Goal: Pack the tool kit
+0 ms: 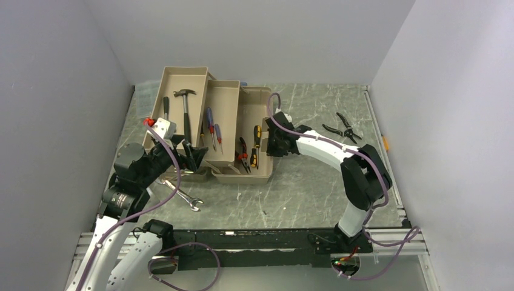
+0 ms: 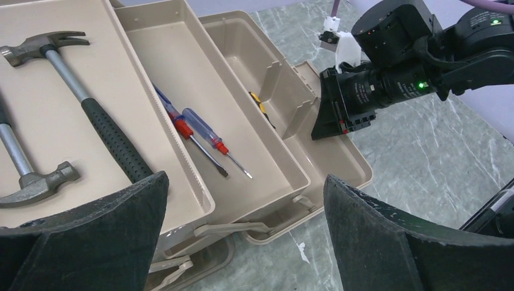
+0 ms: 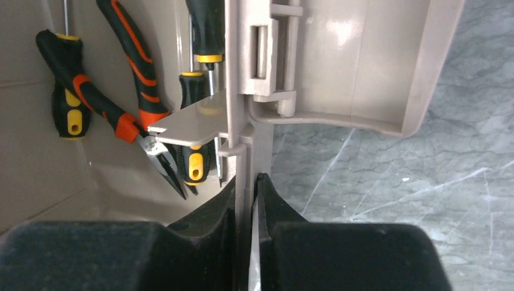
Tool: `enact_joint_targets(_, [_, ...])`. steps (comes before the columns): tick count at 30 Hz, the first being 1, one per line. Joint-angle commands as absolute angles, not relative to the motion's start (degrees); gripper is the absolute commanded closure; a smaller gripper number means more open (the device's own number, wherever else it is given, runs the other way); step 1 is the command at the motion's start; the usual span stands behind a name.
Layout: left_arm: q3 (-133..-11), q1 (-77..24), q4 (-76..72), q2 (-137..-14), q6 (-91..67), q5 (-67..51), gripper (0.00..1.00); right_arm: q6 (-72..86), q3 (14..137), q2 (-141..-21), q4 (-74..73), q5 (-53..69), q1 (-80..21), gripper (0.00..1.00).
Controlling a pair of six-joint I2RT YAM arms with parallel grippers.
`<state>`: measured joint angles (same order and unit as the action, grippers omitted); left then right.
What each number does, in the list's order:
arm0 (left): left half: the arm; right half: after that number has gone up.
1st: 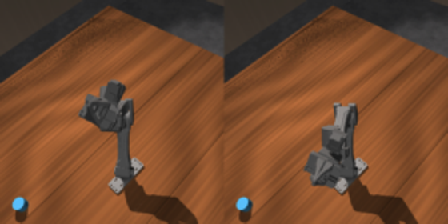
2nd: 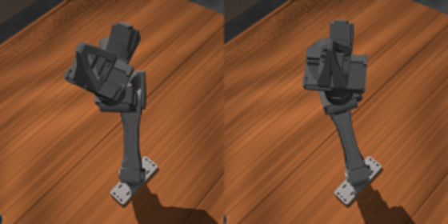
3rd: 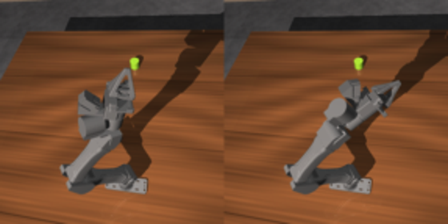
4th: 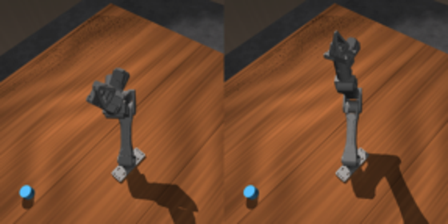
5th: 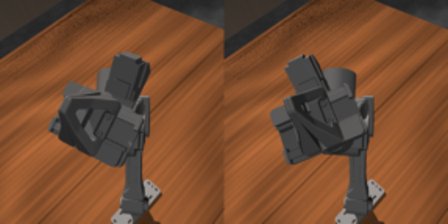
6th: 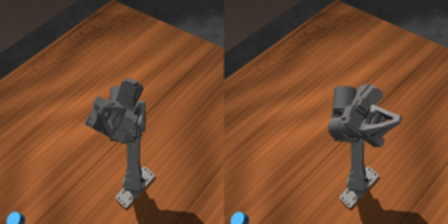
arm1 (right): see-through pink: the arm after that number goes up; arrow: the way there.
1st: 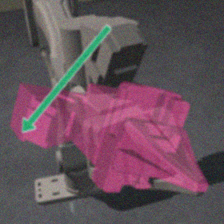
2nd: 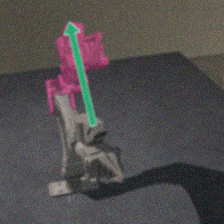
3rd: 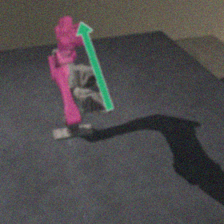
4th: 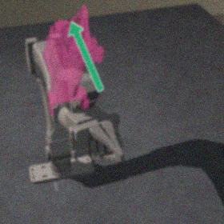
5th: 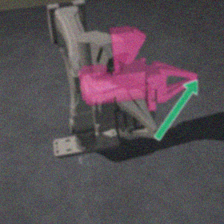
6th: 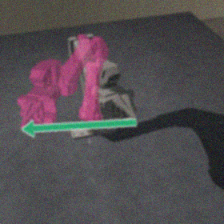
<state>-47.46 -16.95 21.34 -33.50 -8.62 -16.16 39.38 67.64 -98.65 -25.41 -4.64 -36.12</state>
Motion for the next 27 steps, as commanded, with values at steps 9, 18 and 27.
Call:
enact_joint_targets(9, [-47.8, -16.6, 21.3, -31.3, -9.0, -11.9, 0.01, 38.8, 67.3, -95.5, -26.6, -8.1, -31.7, 1.0])
enact_joint_targets(18, [-53.8, -16.5, 25.0, -33.4, -11.3, -4.9, 0.01, 31.7, 62.5, -89.3, -26.2, -1.4, -21.4, 1.0])
enact_joint_targets(27, [-67.2, -15.4, 37.1, -40.5, -18.0, 3.1, 0.0, 29.4, 59.9, -85.7, -27.7, -3.5, -14.9, 1.0])
